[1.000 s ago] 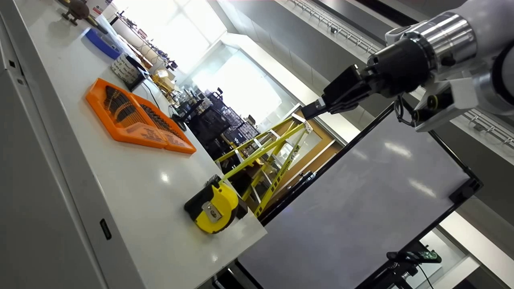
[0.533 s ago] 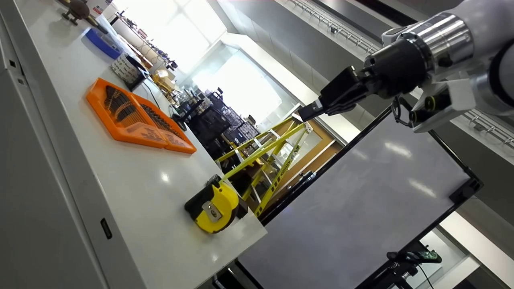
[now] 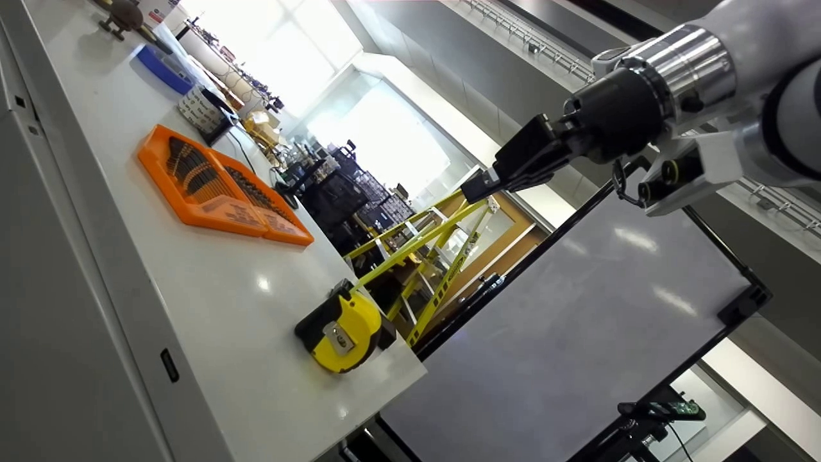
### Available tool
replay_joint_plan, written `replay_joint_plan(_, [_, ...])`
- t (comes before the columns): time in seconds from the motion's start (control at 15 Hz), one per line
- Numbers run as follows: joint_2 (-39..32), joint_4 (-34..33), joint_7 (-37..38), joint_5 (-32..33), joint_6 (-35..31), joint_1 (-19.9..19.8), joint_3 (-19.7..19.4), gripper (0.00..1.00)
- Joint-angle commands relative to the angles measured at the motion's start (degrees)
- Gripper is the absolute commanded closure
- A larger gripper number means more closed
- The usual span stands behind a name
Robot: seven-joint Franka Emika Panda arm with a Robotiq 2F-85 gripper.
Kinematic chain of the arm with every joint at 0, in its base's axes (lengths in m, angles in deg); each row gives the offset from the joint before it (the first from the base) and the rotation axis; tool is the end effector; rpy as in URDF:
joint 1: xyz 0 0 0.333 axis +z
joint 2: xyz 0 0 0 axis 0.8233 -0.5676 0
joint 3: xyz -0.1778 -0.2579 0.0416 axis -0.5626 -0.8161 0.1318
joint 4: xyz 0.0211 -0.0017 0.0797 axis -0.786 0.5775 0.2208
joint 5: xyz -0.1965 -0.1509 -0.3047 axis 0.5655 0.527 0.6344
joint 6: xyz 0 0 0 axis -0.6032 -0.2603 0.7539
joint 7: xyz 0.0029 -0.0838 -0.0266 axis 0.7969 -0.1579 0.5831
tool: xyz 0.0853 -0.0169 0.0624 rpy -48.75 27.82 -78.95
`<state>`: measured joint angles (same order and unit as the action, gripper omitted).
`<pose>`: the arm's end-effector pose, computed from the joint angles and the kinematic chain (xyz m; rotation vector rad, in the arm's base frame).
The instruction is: Push the measuring tape back in the case holder
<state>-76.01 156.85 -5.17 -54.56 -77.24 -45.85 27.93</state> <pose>0.5055 0.2330 0.5793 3.0204 0.5051 0.5054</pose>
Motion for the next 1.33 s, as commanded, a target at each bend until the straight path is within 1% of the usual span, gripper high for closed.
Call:
replay_joint_plan(0.0, [-0.7, -0.9, -0.2, -0.8, 2.3, 0.8, -0.7, 1.00])
replay_joint_plan(0.4, [-1.4, -0.6, -0.3, -1.1, 3.3, 0.8, -0.8, 1.00])
replay_joint_plan(1.27, [-3.4, -0.4, -1.0, -2.3, 3.2, 1.0, -1.0, 1.00])
